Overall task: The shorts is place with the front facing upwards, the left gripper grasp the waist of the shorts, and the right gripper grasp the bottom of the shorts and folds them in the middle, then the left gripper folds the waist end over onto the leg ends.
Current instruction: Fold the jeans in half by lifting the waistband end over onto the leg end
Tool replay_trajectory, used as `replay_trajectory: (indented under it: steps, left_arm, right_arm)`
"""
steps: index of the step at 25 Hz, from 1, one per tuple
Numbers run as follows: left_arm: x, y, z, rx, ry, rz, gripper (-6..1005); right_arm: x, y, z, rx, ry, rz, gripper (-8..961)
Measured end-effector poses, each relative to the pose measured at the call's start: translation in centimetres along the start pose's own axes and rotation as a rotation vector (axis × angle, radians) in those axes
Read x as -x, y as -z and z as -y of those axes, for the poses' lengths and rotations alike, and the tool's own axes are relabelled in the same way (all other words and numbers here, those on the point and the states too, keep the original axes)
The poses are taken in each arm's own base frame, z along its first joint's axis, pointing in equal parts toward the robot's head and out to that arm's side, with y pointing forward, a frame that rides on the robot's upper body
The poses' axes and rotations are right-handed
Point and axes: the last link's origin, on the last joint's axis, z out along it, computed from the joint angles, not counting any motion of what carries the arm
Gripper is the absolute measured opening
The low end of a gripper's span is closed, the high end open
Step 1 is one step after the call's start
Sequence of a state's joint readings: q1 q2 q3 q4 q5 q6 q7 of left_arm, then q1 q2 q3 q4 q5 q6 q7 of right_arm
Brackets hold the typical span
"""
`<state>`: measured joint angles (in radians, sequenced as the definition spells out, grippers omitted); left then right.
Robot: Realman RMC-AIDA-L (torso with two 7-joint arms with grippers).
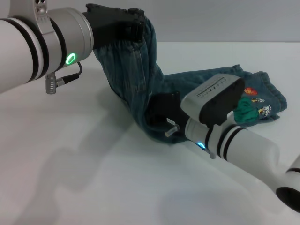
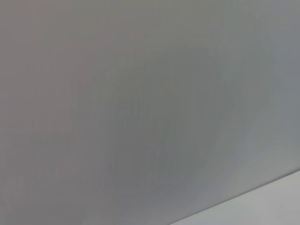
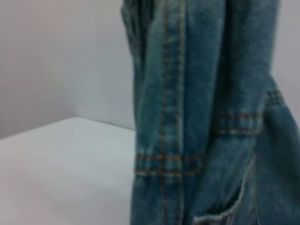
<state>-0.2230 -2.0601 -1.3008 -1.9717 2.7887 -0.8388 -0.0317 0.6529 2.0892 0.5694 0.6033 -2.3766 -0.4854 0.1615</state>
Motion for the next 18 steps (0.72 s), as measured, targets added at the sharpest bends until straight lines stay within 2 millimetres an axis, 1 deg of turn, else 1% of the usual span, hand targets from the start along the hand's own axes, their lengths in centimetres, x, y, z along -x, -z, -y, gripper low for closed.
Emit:
replay_trajectory:
  steps: [3, 8, 11, 14, 18]
  left_arm:
    - [0.1, 0.0, 0.1, -0.003, 0.003, 0.001, 47]
    - [0.0, 0.3, 0.3, -0.009, 0.003, -0.005, 47]
    - [-0.2, 0.4, 0.3, -0.01, 0.001, -0.011, 47]
    - [-0.4, 0.5, 0.3, -0.01, -0.003, -0.017, 47]
    - [-1.1, 0.6, 0.1, -0.004, -0.011, -0.037, 47]
  right_arm:
    - [-0.6, 0.8, 1.0, -0.046, -0.043, 0.017, -2]
    - [-2.0, 3.3, 4.2, -0.182, -0.136, 0.054, -2]
    - [-2.7, 4.6, 5.3, -0.24, -0.17, 0.076, -2]
    - [-3.3, 5.2, 5.9, -0.267, -0.179, 0.068, -2]
    - [-3.6, 4.9, 5.7, -0.258, -0.171, 0.039, -2]
